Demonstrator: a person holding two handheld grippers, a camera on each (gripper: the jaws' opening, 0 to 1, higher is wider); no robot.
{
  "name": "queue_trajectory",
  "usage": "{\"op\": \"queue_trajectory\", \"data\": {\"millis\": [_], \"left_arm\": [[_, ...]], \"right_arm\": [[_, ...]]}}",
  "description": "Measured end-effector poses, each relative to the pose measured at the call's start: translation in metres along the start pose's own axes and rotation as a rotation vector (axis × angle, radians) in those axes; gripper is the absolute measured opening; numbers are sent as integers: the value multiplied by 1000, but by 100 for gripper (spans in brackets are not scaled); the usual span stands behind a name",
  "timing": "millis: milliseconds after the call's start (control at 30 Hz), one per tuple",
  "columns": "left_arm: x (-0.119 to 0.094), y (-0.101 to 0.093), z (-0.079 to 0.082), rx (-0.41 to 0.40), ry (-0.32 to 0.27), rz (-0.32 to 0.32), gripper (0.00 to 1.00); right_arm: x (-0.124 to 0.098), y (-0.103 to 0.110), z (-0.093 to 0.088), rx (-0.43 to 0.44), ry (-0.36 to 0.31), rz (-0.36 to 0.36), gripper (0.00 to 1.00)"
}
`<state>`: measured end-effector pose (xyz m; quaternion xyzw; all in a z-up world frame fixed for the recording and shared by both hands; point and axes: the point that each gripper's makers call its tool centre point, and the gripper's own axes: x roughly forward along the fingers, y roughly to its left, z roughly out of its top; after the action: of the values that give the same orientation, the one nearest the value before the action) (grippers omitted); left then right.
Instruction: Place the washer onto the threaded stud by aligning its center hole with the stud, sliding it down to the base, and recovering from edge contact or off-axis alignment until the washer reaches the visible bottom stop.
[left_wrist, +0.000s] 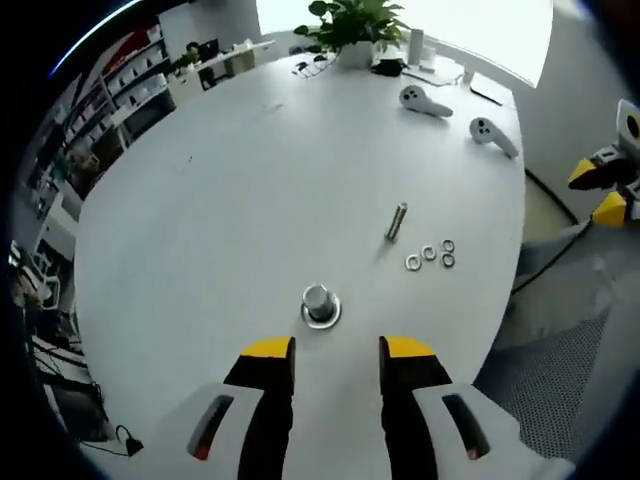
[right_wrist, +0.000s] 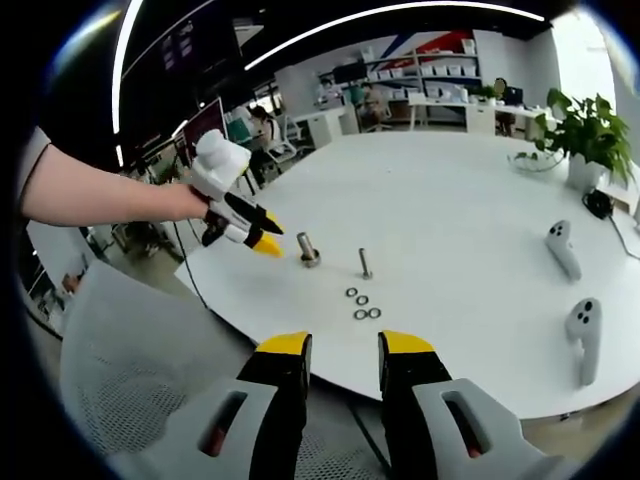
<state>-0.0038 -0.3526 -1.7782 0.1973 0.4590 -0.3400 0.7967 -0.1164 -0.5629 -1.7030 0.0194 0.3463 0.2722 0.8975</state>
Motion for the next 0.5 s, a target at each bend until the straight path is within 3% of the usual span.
{"op": "queue_trajectory", "data": {"millis": [67, 133, 233, 400, 500], "left_arm": [[-5, -2, -17, -67, 1, 3, 32], [-10, -5, -24, -124, -29, -4, 32], [-22, -9, -31, -136, -50, 1, 32], [-43, -15, -33, -144, -108, 25, 33], [-61, -21, -32, -173, -172, 26, 33]], "right_arm": [[0, 1, 0, -2, -2, 3, 29], [-1, 1, -1, -2, 0, 3, 29], [0, 2, -1, -7, 2, 6, 29], [1, 4, -3, -16, 13, 17, 29], [1, 6, -3, -24, 19, 23, 29]]}}
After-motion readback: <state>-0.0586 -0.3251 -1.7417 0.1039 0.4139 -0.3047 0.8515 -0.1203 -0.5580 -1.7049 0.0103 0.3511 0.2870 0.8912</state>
